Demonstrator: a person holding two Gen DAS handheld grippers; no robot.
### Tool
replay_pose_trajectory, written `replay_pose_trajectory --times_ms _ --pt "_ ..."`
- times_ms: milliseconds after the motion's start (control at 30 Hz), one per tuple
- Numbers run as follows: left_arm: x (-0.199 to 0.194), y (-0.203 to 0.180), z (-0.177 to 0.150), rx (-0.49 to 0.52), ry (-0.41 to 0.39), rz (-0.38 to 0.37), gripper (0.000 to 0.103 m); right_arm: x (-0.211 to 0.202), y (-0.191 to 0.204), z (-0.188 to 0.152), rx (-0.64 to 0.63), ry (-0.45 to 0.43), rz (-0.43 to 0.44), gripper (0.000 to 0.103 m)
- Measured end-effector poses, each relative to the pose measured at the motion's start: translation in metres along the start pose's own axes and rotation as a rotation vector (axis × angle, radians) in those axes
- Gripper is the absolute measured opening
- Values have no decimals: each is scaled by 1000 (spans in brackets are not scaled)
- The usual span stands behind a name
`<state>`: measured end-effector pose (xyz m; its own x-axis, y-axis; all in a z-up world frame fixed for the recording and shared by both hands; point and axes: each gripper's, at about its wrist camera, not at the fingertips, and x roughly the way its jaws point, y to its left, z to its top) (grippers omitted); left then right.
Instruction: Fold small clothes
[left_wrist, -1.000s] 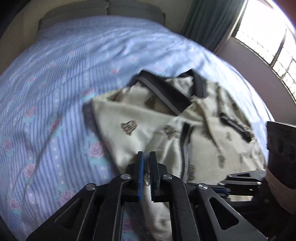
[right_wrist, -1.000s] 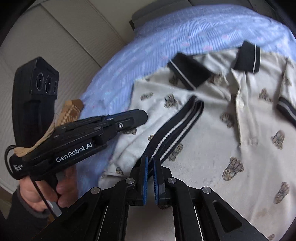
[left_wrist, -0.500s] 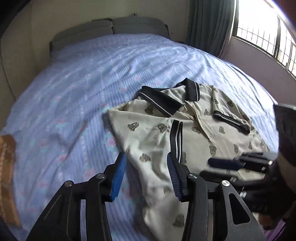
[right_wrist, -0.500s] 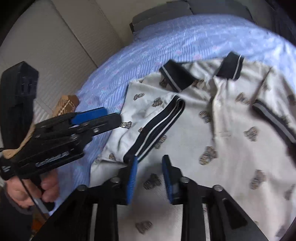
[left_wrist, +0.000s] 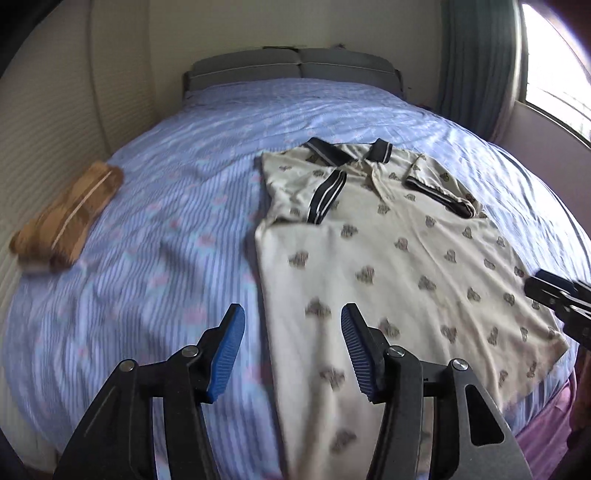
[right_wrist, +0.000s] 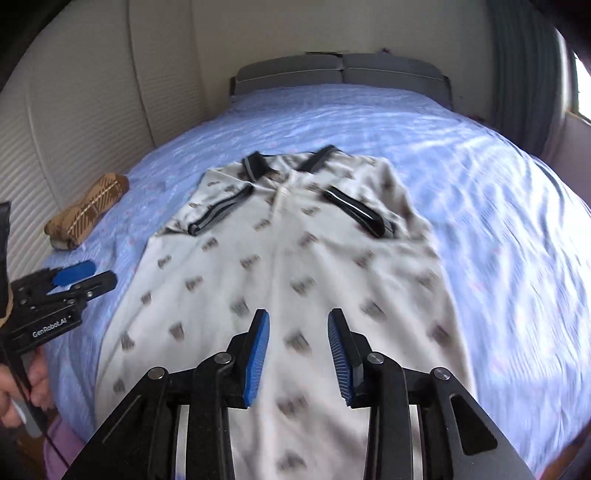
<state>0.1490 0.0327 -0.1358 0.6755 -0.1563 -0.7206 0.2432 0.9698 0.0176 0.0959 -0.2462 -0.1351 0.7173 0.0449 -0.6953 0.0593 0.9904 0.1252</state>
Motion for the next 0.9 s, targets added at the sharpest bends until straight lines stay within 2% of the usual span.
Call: replay_pose_trajectory --times_ms 233,367,533,700,900 --pt "-36 -5 -64 -137 32 70 54 -46 -39 -42 57 -9 -102 42" --pt "-48 -8 -88 -167 33 95 54 -58 -59 -59 93 6 -145 42" --pt "-60 -13 -94 -171 1 93 54 -62 -80 -81 152 47 -147 43" --pt "-56 -14 -101 -193 48 90 54 -59 -90 -85 207 59 -130 42" --pt "-48 -7 -111 -264 109 91 54 -48 -98 -84 247 79 -129 42"
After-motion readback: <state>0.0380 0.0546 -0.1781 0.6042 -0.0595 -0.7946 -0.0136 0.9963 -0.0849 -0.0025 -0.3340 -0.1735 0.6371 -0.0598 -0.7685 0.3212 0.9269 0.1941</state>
